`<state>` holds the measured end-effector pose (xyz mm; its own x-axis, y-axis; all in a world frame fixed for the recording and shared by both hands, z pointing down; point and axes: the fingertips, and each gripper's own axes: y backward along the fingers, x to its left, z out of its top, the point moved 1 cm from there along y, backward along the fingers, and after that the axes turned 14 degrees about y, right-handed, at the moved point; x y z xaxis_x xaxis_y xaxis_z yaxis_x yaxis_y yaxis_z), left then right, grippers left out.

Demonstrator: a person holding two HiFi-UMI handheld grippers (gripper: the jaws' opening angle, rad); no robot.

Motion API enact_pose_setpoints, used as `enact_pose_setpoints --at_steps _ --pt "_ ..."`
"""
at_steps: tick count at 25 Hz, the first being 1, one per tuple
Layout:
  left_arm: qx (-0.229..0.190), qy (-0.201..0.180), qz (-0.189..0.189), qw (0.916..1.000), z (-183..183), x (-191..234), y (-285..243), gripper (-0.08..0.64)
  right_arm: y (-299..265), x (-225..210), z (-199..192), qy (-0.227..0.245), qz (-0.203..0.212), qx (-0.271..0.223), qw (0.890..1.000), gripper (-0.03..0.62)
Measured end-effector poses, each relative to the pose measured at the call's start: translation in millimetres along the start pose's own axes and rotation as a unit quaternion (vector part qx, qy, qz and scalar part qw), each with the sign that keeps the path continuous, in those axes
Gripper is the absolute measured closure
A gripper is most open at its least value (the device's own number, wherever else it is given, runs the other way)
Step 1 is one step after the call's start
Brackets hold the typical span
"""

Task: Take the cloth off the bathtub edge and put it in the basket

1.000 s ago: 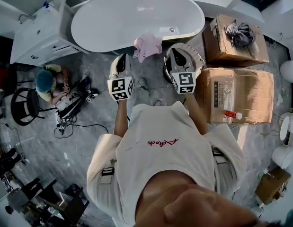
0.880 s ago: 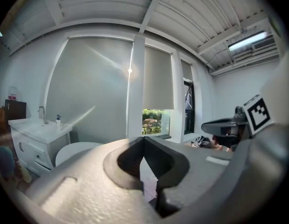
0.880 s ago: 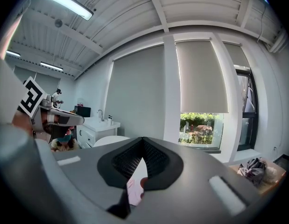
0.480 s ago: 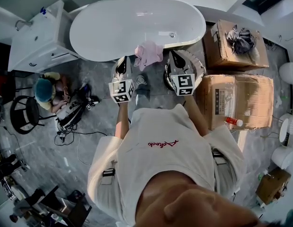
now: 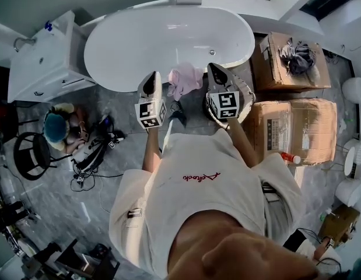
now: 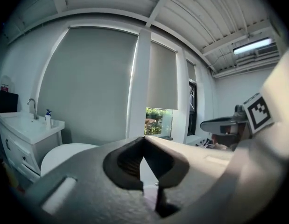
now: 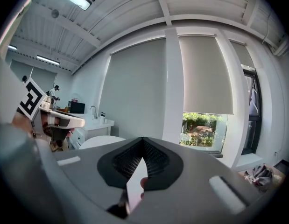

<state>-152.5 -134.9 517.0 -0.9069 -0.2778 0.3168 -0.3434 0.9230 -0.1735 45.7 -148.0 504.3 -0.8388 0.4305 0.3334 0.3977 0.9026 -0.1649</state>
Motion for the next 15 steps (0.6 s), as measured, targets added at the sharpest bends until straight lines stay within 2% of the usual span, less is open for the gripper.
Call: enact_pose_setpoints --at_steps 15 --pt "-0.005 0.003 -0.016 0.9999 66 78 -105 0.558 -132 -25 40 0.010 -0.017 0.007 1.000 0.588"
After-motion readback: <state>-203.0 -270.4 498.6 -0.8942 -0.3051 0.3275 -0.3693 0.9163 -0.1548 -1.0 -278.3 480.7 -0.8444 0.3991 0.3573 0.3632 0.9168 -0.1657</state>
